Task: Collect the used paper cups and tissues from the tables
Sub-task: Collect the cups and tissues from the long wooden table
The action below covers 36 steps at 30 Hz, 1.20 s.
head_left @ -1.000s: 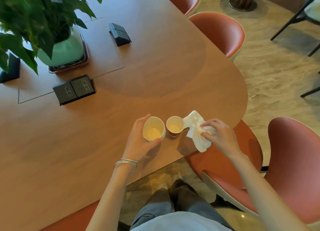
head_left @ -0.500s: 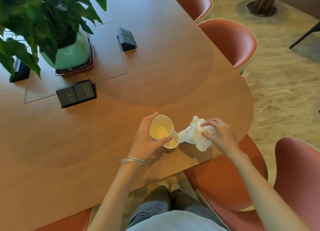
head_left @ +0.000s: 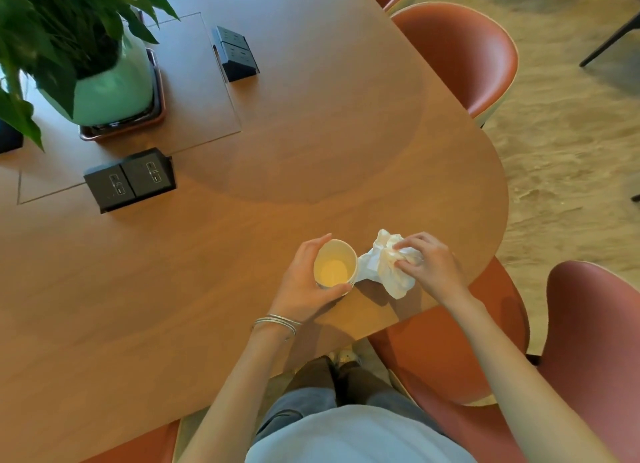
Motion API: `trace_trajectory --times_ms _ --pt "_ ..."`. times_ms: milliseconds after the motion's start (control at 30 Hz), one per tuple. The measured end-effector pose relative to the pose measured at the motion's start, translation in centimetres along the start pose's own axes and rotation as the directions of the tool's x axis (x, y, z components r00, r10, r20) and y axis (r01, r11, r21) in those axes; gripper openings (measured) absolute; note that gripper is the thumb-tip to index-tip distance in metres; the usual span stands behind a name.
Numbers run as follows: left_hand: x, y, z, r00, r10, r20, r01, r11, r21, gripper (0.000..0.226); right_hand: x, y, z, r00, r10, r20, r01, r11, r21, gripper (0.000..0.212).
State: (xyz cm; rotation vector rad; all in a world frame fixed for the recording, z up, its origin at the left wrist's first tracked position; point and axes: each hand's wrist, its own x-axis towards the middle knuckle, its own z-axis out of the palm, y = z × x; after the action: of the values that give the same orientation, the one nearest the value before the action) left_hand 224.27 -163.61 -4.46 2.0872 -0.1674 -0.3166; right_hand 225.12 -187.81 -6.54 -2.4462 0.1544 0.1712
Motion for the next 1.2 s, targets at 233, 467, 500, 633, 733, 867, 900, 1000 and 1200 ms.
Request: trace_trajectory --times_ms 233,467,500,633,733,867,900,1000,1200 --pt "0.1 -2.6 1.2 0.996 -0.072 0.059 0.064 0.989 0.132 0.084 0.5 0.4 1.1 0.999 0.017 0.029 -0.017 1.0 -0.026 0.019" --pt "0.5 -3.8 1.5 0.996 -0.088 0.024 0.083 0.984 0.156 0.082 1.3 0.3 2.6 0.999 0.009 0.04 -0.009 1.0 -0.008 0.021" --pt "0.5 -3.8 1.6 0.996 -0.091 0.013 0.088 0.986 0.144 0.082 1.5 0.2 2.9 0.999 0.008 0.043 -0.008 1.0 -0.008 0.023" --pt "0.9 -3.7 1.6 0.995 -0.085 -0.048 0.09 0.99 0.109 0.081 2.3 0.3 4.1 1.0 -0.006 0.027 0.007 1.0 -0.022 0.03" --pt "1.2 -3.9 1.2 0.992 -0.086 -0.093 0.096 0.988 0.117 0.081 2.8 0.5 5.3 1.0 -0.013 0.022 0.014 1.0 -0.027 0.031" --pt "1.0 -4.8 0.1 0.989 -0.085 -0.122 0.1 0.987 0.129 0.082 3.1 0.7 7.6 0.997 0.012 0.075 -0.009 0.999 -0.049 0.038" --pt "0.8 -5.0 -0.2 0.989 -0.087 -0.12 0.103 0.986 0.134 0.082 3.0 0.8 8.3 0.996 0.02 0.09 -0.017 0.999 -0.04 0.04" --pt "0.1 -5.6 -0.8 0.991 -0.09 -0.099 0.104 0.983 0.15 0.082 2.4 1.2 10.0 0.993 0.046 0.111 -0.047 0.999 0.004 0.042" --pt "-1.1 -6.2 -1.1 0.993 -0.089 -0.077 0.099 0.987 0.128 0.083 1.3 1.5 11.6 0.993 0.059 0.105 -0.062 0.998 0.023 0.039"
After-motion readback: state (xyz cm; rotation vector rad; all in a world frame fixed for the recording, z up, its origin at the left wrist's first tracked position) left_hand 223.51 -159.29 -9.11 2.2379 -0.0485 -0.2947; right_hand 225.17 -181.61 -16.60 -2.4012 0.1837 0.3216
